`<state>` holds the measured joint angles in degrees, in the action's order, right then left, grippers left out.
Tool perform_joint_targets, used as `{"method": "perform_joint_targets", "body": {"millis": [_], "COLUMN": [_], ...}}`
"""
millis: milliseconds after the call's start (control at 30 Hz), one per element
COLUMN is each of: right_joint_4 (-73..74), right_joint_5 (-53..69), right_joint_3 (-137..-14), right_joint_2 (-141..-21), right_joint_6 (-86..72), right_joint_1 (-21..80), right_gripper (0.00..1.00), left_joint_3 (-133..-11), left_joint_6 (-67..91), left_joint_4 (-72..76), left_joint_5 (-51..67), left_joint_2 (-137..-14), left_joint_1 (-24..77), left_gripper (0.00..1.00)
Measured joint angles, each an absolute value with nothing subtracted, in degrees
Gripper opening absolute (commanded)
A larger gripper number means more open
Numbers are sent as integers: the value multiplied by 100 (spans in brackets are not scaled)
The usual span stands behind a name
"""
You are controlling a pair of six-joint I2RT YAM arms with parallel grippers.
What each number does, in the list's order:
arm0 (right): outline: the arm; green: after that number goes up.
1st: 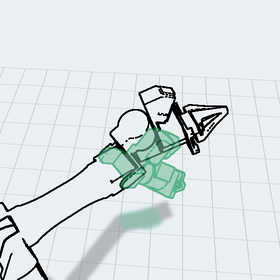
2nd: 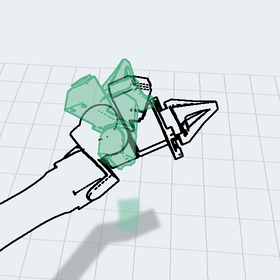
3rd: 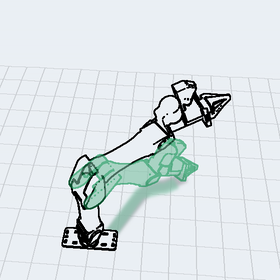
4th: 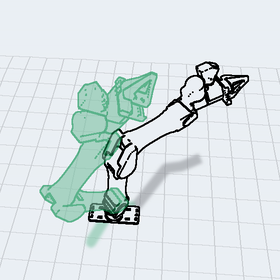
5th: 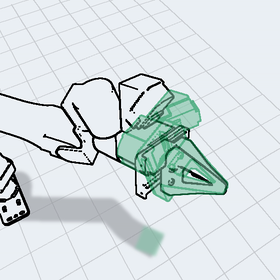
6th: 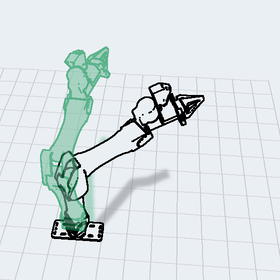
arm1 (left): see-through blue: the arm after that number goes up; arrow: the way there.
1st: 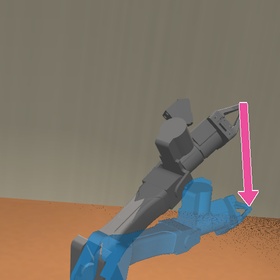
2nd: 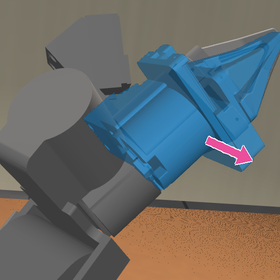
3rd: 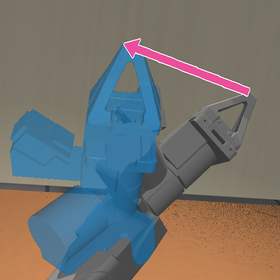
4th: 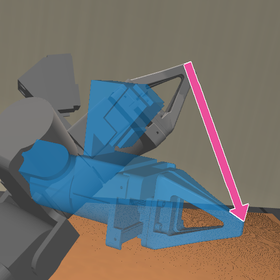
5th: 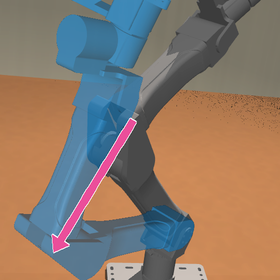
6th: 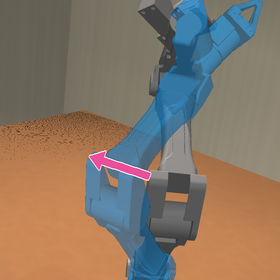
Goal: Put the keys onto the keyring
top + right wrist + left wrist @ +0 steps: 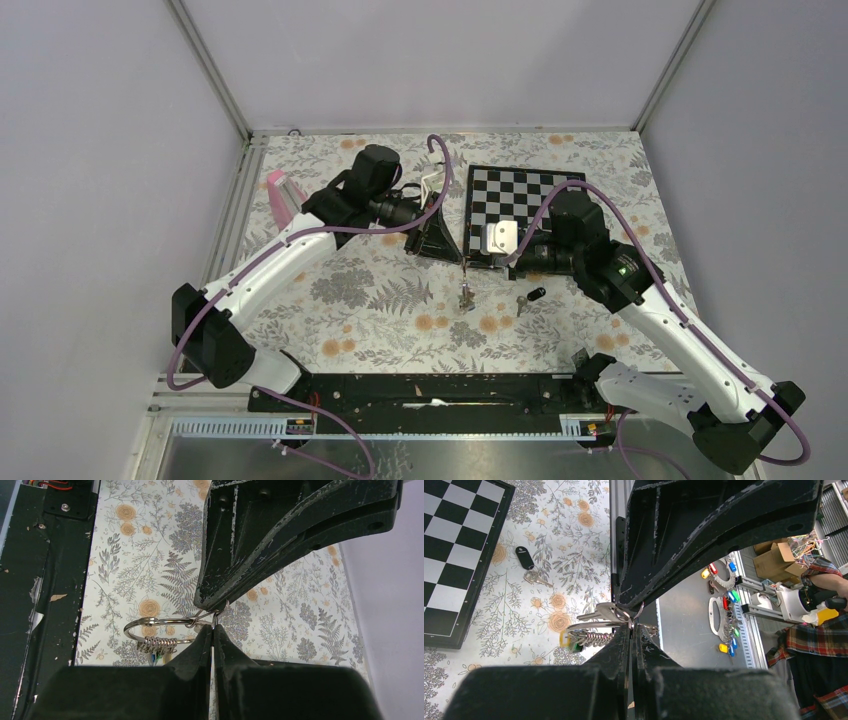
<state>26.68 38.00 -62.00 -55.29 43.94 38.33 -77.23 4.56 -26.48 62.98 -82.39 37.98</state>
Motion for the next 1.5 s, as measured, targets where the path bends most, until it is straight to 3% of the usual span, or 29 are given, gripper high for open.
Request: {"method": "perform_joint_targets", "body": {"millis": [1500], "right_joint_4": [2757], "right_joint_5": [3865], "right_joint_3": [-6198], "right_joint_2": [-5522], "right_joint_6": [4591], "right_joint_1": [3828], "right_gripper": [0], "left_joint_3": [-7723], "left_joint_6": [281], "left_joint_4": [-2740], "left_joint_5": [6274], "left_joint_2": [-8239], "left_joint_1": [3830], "left_gripper": [0]}}
